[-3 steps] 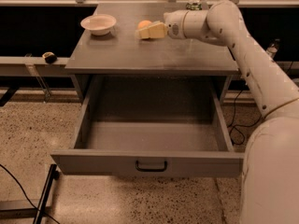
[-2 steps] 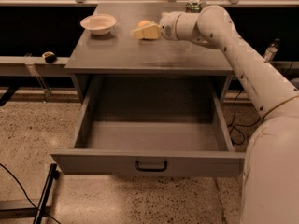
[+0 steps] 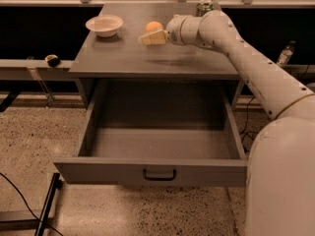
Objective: Place orange into top drawer
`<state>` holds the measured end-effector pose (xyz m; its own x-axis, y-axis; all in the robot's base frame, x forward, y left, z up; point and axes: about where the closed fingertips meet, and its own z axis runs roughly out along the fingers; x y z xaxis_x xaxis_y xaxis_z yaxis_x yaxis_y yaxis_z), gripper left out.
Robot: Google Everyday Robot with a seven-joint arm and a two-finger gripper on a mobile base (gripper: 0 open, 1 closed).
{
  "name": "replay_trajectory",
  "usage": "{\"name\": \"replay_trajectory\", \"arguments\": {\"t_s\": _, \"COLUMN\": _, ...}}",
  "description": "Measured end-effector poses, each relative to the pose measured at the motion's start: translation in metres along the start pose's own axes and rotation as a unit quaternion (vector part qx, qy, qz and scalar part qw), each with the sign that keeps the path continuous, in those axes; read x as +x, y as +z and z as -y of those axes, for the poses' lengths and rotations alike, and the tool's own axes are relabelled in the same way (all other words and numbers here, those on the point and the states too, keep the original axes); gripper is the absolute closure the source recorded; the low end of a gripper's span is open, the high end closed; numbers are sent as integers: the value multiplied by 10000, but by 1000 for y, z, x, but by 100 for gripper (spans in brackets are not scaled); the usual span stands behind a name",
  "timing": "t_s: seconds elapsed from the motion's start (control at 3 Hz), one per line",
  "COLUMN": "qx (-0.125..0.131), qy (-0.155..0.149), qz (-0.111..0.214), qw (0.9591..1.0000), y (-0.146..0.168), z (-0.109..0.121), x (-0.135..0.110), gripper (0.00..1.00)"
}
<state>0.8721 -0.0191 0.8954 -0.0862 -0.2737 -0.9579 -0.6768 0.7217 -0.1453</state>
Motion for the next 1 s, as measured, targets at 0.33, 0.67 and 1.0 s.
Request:
{"name": "replay_trajectory", "arguments": {"t_s": 0.33, "qx": -357, "qy": 107, "qz": -21, "qw": 9993, "y": 10, "z": 2, "x": 6, "gripper": 0}}
{"name": "replay_trajectory", "arguments": {"t_s": 0.67, "qx": -639, "qy": 185, "qz": 52, "qw": 9978, "y": 17, "z": 2, "x": -2, "gripper": 0}}
{"name": "replay_trajectory", "arguments": {"t_s": 1.0, "qx": -816, "qy": 309, "qz": 52, "qw": 9962, "y": 38, "z": -2, "x": -4, "gripper": 0}}
